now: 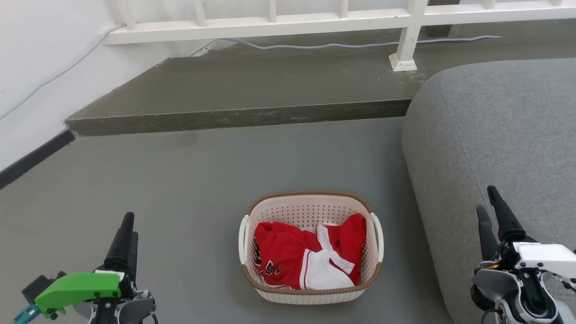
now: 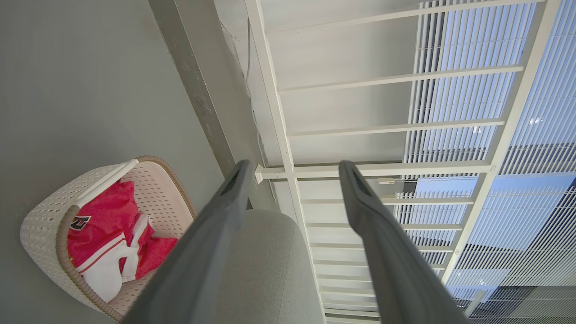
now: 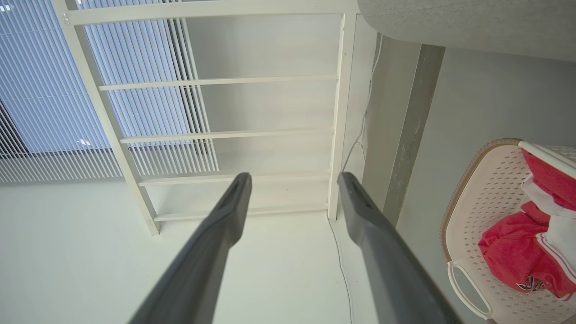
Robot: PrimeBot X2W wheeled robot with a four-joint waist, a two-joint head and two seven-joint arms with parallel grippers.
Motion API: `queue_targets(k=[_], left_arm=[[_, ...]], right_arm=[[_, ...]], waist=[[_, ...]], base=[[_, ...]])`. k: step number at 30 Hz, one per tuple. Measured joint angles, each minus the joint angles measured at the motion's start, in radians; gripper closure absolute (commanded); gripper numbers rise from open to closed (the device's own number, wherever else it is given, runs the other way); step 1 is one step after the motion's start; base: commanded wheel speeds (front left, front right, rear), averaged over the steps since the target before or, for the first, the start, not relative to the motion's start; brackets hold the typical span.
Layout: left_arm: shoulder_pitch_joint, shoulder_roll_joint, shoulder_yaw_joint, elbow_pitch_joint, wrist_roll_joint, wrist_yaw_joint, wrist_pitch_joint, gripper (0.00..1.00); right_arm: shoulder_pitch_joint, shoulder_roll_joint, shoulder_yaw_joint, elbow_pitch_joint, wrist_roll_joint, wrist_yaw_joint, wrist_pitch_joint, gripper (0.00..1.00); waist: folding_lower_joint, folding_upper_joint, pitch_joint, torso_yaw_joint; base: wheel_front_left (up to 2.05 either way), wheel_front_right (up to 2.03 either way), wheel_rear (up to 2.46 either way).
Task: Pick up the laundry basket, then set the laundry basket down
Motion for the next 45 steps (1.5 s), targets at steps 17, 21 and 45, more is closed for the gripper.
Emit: queue_targets(k=[17, 21, 45], left_arm=[[-0.006, 0.018, -0.060, -0.015, 0.138, 0.000, -0.053, 0.00], [-0.012, 0.022, -0.059, -0.022, 0.198, 0.000, -0.066, 0.00], [-0.035, 0.030, -0.104, -0.063, 0.620, 0.003, -0.139, 0.00]], right_arm=[[-0.006, -0.056, 0.084, -0.070, -0.134, 0.000, -0.066, 0.00], [-0.007, -0.075, 0.114, -0.079, -0.176, 0.000, -0.087, 0.00], [-0.029, -0.155, 0.234, -0.067, -0.505, 0.001, -0.170, 0.00]], waist=[[0.0000, 0.0000, 0.007, 0.000], [0.0000, 0.0000, 0.009, 0.001], [0.0000, 0.0000, 0.017, 0.006]], base=[[0.00, 0.00, 0.00], [0.00, 0.00, 0.00], [0.00, 0.00, 0.00]])
